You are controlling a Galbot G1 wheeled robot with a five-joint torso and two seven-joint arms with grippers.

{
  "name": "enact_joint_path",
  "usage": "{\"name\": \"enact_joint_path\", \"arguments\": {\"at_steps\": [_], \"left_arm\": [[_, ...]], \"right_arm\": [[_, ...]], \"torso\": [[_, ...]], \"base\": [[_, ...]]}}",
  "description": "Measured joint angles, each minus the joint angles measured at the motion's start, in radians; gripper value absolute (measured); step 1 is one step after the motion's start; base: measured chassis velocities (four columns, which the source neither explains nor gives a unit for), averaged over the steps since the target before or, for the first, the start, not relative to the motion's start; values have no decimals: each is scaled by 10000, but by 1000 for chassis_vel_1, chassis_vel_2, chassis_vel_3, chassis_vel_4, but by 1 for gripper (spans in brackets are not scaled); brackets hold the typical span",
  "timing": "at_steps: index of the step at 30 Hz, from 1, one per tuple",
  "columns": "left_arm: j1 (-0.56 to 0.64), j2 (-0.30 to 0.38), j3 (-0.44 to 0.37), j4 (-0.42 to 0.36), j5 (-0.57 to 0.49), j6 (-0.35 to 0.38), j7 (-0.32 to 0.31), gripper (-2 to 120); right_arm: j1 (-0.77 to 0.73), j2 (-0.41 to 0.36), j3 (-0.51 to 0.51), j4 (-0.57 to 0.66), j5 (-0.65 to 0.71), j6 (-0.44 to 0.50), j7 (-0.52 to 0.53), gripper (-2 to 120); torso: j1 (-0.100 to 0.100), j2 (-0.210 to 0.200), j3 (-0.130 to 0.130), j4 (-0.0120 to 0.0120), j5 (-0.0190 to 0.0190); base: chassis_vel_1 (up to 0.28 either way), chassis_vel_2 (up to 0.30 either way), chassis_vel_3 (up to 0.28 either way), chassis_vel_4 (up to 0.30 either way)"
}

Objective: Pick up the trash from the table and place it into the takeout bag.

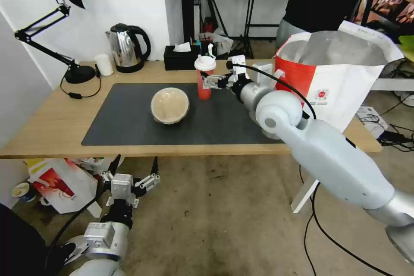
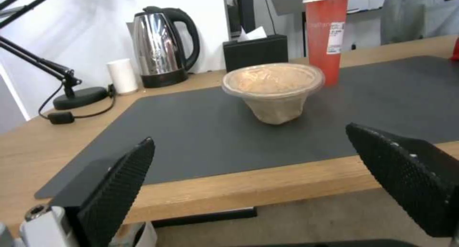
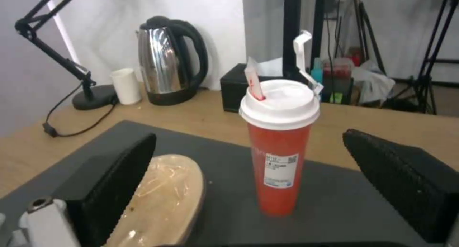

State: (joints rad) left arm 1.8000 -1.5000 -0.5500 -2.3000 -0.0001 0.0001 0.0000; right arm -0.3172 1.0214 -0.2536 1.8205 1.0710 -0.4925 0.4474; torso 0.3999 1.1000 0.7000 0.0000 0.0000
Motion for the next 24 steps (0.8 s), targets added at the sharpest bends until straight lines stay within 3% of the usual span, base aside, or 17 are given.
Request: {"name": "enact_joint_path", "arguments": {"at_steps": [24], "left_arm": [[0,0,0,0,0,0,0,100]], "right_arm": [[692,1360,-313,-2347,-437,-199,13,100]], "torso": [[1,0,0,1,0]], "base": [[0,0,0,0]]}}
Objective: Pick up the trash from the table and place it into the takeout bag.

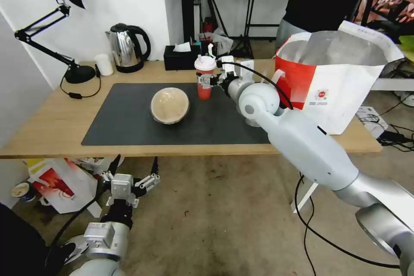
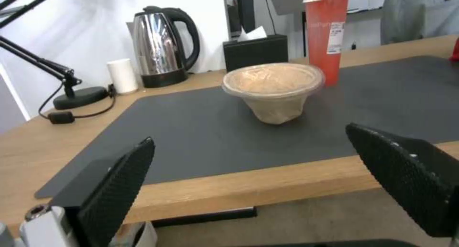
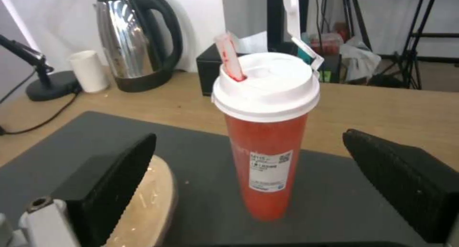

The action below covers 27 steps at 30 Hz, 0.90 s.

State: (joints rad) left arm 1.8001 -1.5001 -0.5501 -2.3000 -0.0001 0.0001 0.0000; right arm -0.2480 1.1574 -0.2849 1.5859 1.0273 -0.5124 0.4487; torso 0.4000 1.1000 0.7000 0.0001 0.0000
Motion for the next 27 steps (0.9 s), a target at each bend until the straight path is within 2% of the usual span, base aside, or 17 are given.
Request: {"name": "enact_joint_path", "arguments": {"at_steps": [22,27], "left_arm": [[0,0,0,0,0,0,0,100],[0,0,0,0,0,0,0,100]], "right_arm": [[534,1014,-104,-1899,-603,89,-617,100],[539,1043,-108,-1951,-630,92,-641,100]], "torso": [[1,0,0,0,-1],[0,0,0,0,0]], "base": [[0,0,0,0],[0,0,0,0]]}}
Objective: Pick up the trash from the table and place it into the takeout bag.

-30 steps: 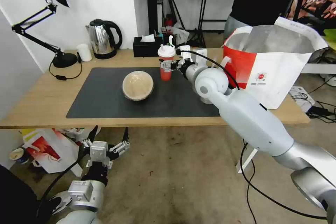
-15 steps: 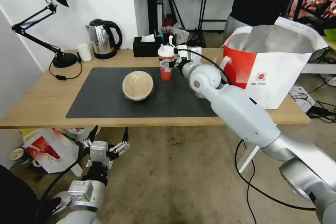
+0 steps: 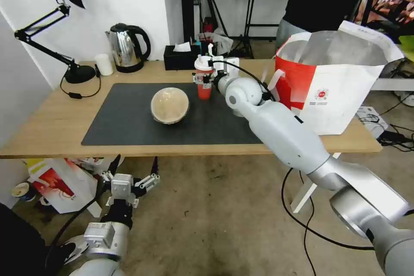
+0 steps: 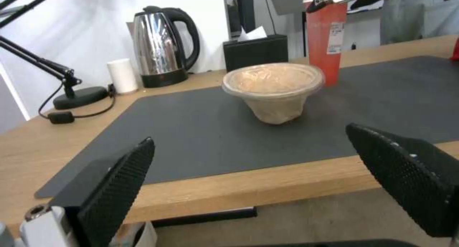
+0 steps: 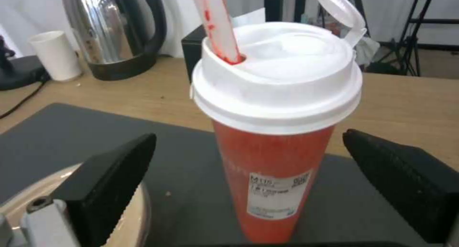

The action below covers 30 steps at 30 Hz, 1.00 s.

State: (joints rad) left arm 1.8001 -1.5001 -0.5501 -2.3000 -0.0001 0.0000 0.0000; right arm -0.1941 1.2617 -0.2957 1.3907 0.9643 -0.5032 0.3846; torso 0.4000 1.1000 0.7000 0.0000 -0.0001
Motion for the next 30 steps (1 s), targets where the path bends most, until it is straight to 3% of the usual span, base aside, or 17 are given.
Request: {"name": "enact_joint_path", "arguments": {"at_steps": [30], "left_arm": [[0,0,0,0,0,0,0,100]], "right_arm": [[351,832,13,-1880,-844,351,-804,100]], "torso": [[0,0,0,0,1]], "base": [[0,0,0,0]]}}
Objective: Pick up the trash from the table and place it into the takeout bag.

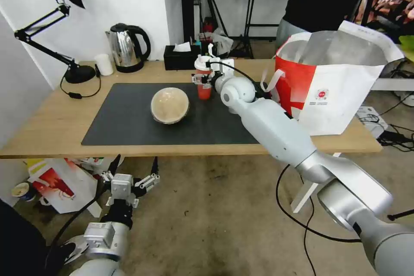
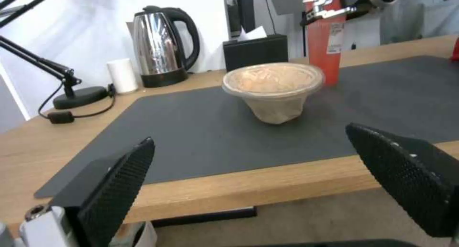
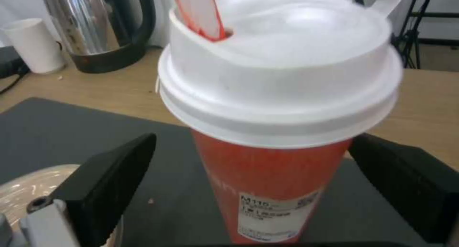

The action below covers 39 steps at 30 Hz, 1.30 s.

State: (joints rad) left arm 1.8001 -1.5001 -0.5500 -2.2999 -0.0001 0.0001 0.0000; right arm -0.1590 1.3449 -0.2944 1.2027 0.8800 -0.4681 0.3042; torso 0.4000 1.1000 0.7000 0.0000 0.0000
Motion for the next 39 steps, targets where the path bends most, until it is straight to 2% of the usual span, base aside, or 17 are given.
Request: {"name": "enact_joint_path", "arguments": {"at_steps": [12,15,16,19,21,24,26,39], "left_arm": [[0,0,0,0,0,0,0,100],[0,0,0,0,0,0,0,100],[0,0,0,0,0,0,0,100],[0,0,0,0,0,0,0,100],[0,0,0,0,0,0,0,100],[0,0,0,0,0,0,0,100],[0,0,0,0,0,0,0,100],[0,0,0,0,0,0,0,100]], "right_arm": [[83,412,36,-941,-302,211,-217,98],[69,401,50,-962,-323,250,-227,87],[69,401,50,-962,-323,250,-227,87],[27,335,55,-946,-324,267,-227,72],[15,303,57,-924,-324,273,-225,68],[-9,179,56,-842,-312,303,-210,49],[-16,158,56,-820,-307,306,-203,47],[-55,-184,80,-171,47,361,86,15]], "torso": [[0,-1,1,0,0],[0,0,0,0,0],[0,0,0,0,0],[0,-1,0,1,0],[0,0,0,0,0],[0,0,0,0,0],[0,0,0,0,0],[0,0,0,0,0]], "base": [[0,0,0,0],[0,0,0,0],[0,0,0,0],[0,0,0,0],[0,0,0,0],[0,0,0,0],[0,0,0,0],[0,0,0,0]]}}
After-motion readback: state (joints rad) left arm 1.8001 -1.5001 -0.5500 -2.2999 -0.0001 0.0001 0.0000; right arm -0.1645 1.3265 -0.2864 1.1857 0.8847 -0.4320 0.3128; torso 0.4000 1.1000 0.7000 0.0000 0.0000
